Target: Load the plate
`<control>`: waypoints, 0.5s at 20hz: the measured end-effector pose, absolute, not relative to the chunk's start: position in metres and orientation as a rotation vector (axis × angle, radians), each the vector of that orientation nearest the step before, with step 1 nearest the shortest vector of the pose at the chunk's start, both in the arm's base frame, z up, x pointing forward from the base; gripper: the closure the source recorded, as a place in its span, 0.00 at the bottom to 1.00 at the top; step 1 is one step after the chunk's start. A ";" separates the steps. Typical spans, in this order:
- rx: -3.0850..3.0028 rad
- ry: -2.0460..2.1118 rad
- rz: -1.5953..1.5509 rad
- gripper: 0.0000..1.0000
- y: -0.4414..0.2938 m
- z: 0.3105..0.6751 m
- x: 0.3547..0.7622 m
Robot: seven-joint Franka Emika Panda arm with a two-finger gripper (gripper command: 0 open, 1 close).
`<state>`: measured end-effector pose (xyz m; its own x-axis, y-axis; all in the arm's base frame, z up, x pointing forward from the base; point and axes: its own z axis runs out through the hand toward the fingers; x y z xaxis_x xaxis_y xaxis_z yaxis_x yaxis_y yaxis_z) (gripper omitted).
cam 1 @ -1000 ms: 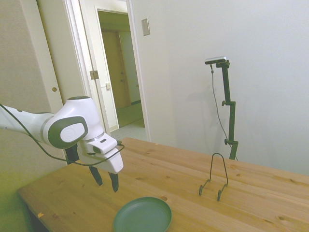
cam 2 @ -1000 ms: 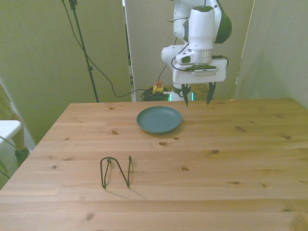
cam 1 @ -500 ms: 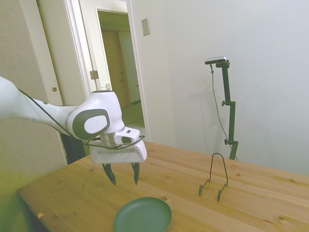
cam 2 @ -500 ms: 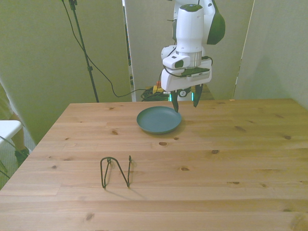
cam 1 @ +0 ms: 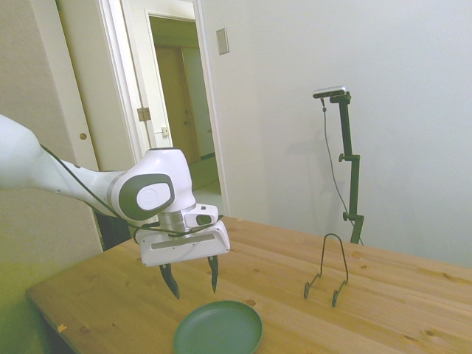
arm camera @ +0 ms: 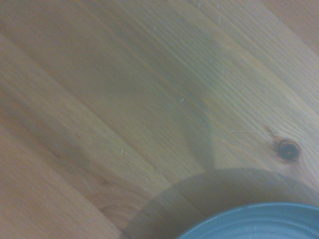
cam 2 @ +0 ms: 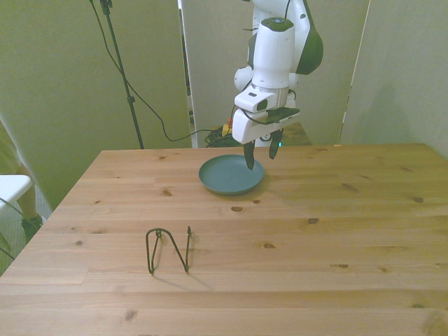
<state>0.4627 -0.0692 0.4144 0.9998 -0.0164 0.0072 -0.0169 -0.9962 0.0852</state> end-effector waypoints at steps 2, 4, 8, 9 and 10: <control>3.042 0.076 0.001 0.00 -0.081 0.418 0.467; 3.035 0.170 0.006 0.00 -0.099 0.423 0.474; 3.020 0.346 -0.017 0.00 -0.132 0.423 0.489; 3.015 0.389 -0.032 0.00 -0.135 0.419 0.493; 3.011 0.432 -0.053 0.00 -0.136 0.412 0.496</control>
<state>0.4960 -0.1359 0.4122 0.9591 0.2789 -0.0486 0.2824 -0.9548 0.0926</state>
